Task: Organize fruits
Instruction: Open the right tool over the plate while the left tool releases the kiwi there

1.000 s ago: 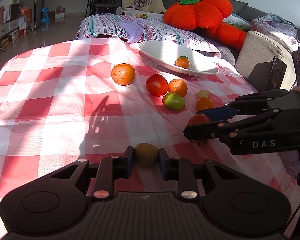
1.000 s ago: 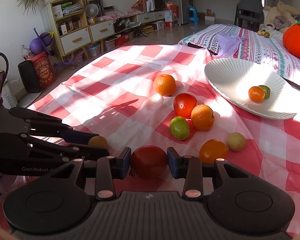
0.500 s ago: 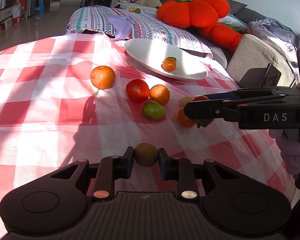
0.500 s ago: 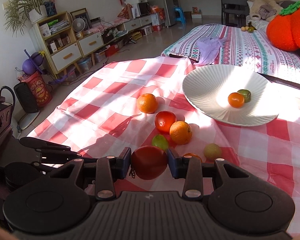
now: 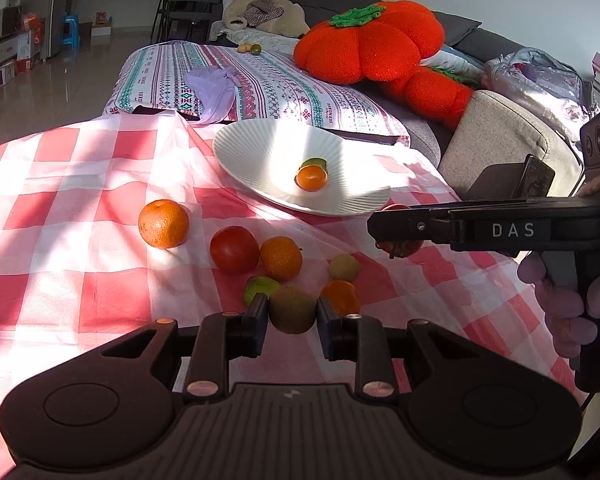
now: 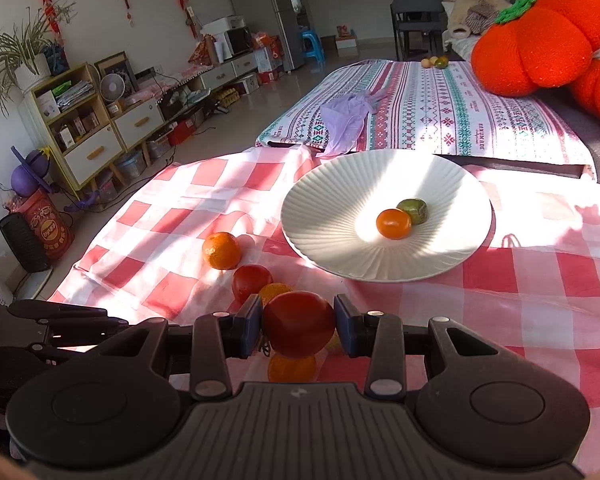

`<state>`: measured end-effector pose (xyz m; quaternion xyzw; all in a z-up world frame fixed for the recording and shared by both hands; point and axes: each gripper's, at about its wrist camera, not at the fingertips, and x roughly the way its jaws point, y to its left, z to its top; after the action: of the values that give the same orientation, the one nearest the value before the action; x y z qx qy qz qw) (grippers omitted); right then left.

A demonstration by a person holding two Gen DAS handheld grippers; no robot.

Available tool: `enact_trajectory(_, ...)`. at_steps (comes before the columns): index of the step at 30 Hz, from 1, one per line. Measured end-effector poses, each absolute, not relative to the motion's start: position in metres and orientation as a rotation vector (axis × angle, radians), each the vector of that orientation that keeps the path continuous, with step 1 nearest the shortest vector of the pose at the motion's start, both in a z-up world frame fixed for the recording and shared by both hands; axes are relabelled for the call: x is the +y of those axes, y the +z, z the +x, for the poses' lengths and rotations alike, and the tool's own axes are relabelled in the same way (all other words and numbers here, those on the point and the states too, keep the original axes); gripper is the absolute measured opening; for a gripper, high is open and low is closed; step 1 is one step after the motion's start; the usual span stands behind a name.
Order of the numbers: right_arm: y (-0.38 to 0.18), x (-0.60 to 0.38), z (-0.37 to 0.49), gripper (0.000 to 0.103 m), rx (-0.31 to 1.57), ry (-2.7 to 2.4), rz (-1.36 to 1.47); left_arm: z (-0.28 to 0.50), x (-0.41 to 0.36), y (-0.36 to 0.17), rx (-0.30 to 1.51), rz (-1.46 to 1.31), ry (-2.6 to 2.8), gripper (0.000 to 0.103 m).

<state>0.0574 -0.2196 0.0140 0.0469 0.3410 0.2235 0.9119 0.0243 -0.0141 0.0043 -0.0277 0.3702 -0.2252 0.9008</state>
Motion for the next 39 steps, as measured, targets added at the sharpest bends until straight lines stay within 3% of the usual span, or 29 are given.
enact_trajectory(18,0.014,-0.26,0.116,0.036,0.648,0.302,0.181,0.112,-0.063,0.019,0.716,0.008,-0.444,0.039)
enact_trajectory(39,-0.008,-0.265,0.146,0.036,0.661,0.25,0.154,0.184,-0.102,-0.017,0.766,0.143,-0.444,0.04)
